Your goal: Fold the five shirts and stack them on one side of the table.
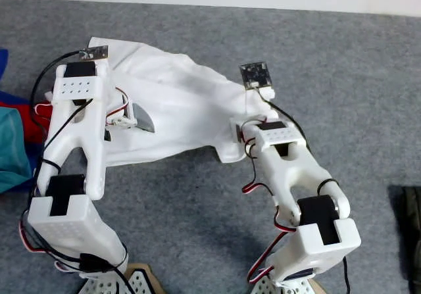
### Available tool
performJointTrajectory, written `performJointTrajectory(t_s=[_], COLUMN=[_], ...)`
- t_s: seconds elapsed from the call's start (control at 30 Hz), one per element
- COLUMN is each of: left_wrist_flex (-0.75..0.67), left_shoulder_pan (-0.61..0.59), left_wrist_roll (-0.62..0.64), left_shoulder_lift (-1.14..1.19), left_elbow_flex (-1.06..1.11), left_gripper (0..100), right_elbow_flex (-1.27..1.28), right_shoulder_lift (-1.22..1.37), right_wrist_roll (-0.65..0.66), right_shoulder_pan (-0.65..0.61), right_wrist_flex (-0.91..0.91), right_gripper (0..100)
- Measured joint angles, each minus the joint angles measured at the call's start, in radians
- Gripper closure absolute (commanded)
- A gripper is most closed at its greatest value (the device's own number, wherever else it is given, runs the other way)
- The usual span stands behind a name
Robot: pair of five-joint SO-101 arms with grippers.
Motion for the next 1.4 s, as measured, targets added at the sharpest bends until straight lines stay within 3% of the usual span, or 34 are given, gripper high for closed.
performJointTrajectory(t_s=[0.2, 0.37, 0.63, 0.93, 1.13, 1.4], left_wrist_flex=[0.02, 0.041, 0.038, -0.146, -0.195, -0.399], left_shoulder_pan=[0.034, 0.061, 0.068, -0.044, -0.129, -0.112], left_wrist_roll=[0.0, -0.002, -0.072, -0.216, -0.238, -0.238], left_shoulder_lift=[-0.063, -0.193, -0.361, -0.585, -0.651, -0.618], left_elbow_flex=[0.0, 0.012, 0.315, 0.695, 0.77, 0.795], left_gripper=[63, 63, 63, 63, 63, 66], right_elbow_flex=[0.0, 0.074, 0.319, 0.45, 0.45, 0.456], right_shoulder_lift=[-0.011, -0.17, -0.485, -0.537, -0.537, -0.54], right_wrist_roll=[0.0, -0.031, -0.049, -0.049, -0.049, -0.049], right_shoulder_pan=[0.048, 0.1, 0.186, 0.198, 0.198, 0.198], right_wrist_flex=[0.0, 0.002, -0.008, -0.13, -0.132, -0.132], right_gripper=[99.1, 99.1, 99.1, 99.1, 99.1, 99.1])
